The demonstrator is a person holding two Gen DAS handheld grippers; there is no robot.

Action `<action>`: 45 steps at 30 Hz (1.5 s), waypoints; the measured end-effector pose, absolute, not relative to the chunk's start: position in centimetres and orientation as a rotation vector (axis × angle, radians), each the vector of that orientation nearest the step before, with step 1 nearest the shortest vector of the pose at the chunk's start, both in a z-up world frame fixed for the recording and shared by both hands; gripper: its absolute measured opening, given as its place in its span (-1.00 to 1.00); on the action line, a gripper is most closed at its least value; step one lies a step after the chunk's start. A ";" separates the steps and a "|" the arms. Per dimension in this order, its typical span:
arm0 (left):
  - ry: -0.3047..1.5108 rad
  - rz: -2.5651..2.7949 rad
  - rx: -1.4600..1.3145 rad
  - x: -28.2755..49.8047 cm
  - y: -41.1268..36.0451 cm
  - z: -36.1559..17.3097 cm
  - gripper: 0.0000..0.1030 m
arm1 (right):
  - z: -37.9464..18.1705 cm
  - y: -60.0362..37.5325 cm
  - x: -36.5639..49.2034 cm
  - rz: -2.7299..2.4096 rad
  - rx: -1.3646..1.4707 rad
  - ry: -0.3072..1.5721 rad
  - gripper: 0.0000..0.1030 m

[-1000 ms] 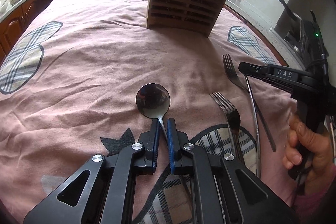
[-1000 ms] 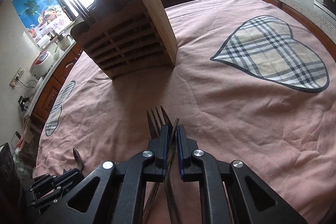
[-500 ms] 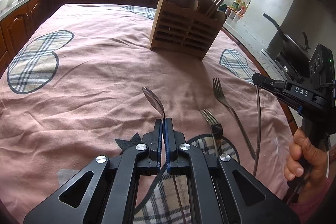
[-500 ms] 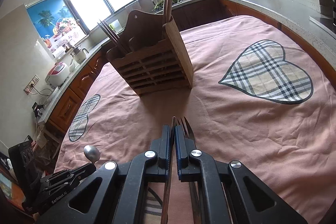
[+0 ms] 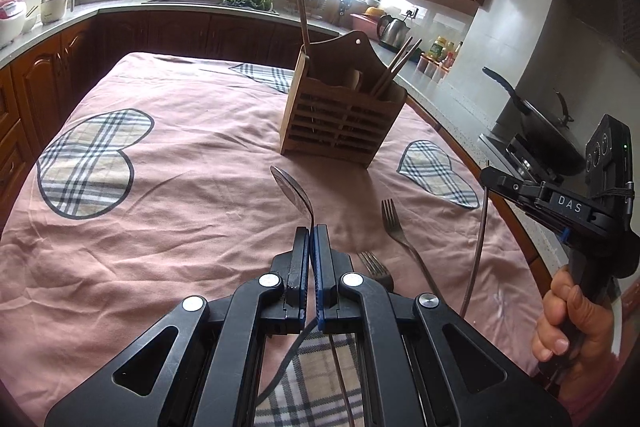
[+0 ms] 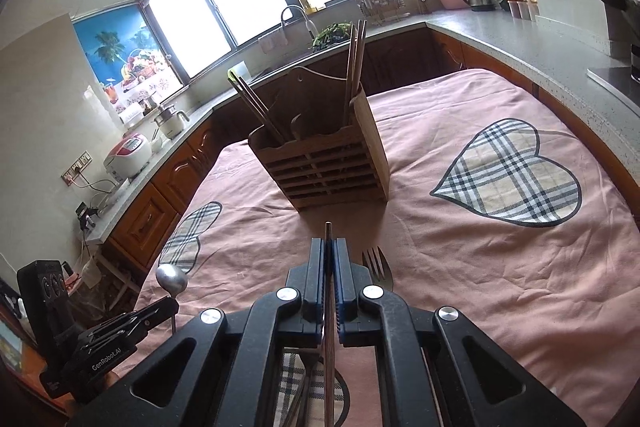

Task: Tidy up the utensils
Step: 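Lift the spoon and fork and carry both over the wooden holder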

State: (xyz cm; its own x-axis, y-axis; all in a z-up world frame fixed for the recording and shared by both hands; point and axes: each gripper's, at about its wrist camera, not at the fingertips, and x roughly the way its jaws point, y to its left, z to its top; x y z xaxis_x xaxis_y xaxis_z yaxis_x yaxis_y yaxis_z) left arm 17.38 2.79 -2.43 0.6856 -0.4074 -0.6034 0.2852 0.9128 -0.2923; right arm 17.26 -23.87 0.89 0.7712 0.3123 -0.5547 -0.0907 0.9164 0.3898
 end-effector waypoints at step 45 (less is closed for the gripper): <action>0.363 -0.386 -0.128 22.6 0.5 7.6 -0.96 | 8.4 -25.6 19.9 0.216 0.333 0.468 -0.92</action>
State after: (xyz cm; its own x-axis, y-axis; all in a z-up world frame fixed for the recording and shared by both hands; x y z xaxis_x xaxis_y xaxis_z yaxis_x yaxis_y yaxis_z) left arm 22.57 0.49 7.60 0.8629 -0.3903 -0.3210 0.3448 0.9191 -0.1906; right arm 19.89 -25.61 8.38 0.8712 0.2780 -0.4047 -0.1269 0.9238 0.3613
